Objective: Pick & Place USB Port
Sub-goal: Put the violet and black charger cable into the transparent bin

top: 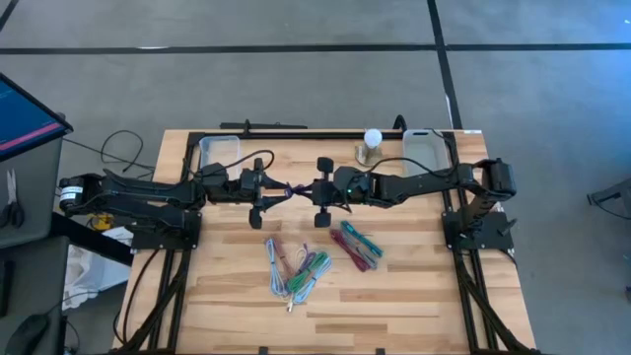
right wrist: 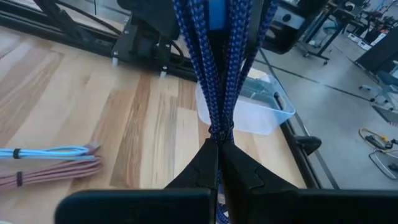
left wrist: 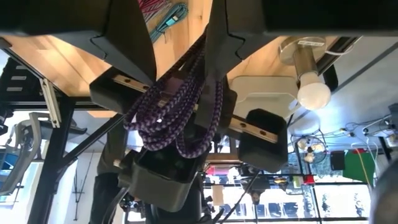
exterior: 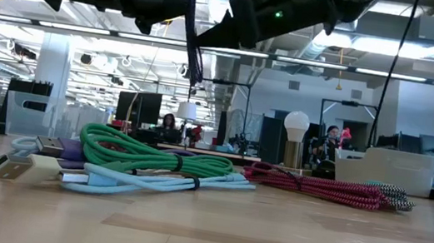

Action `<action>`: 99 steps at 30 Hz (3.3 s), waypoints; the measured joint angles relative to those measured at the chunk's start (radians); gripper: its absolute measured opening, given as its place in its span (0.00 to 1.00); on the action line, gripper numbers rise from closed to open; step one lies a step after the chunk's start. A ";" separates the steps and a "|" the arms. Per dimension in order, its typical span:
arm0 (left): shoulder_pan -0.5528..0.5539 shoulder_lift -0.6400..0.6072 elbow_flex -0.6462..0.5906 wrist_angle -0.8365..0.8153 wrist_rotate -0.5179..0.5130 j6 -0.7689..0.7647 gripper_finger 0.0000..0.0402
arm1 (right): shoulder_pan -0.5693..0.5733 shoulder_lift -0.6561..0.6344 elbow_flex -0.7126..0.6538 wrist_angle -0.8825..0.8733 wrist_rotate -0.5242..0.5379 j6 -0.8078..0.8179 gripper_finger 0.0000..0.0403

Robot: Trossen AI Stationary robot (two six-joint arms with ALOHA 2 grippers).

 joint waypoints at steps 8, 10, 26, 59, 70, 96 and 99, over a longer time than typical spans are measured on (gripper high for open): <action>0.000 0.000 0.000 -0.006 -0.003 0.007 0.23 | -0.006 -0.017 0.001 0.010 -0.005 0.000 0.00; 0.000 0.000 0.000 0.001 -0.002 0.007 0.18 | -0.006 -0.017 0.001 0.016 -0.007 0.000 0.00; 0.000 -0.001 0.000 0.007 0.004 -0.004 0.20 | -0.022 -0.016 0.015 0.068 -0.045 0.041 0.00; 0.000 0.000 -0.001 0.043 -0.015 0.003 0.31 | -0.023 -0.017 0.028 0.001 -0.116 0.121 0.00; 0.000 0.000 -0.001 0.048 -0.021 0.004 0.02 | -0.023 -0.017 0.028 0.002 -0.135 0.120 0.00; 0.044 -0.061 -0.042 0.032 -0.037 0.051 0.01 | -0.034 -0.176 0.027 -0.276 -0.131 0.101 0.12; 0.073 -0.140 -0.068 -0.010 -0.043 0.051 0.01 | -0.043 -0.240 0.027 -0.376 -0.131 0.086 0.12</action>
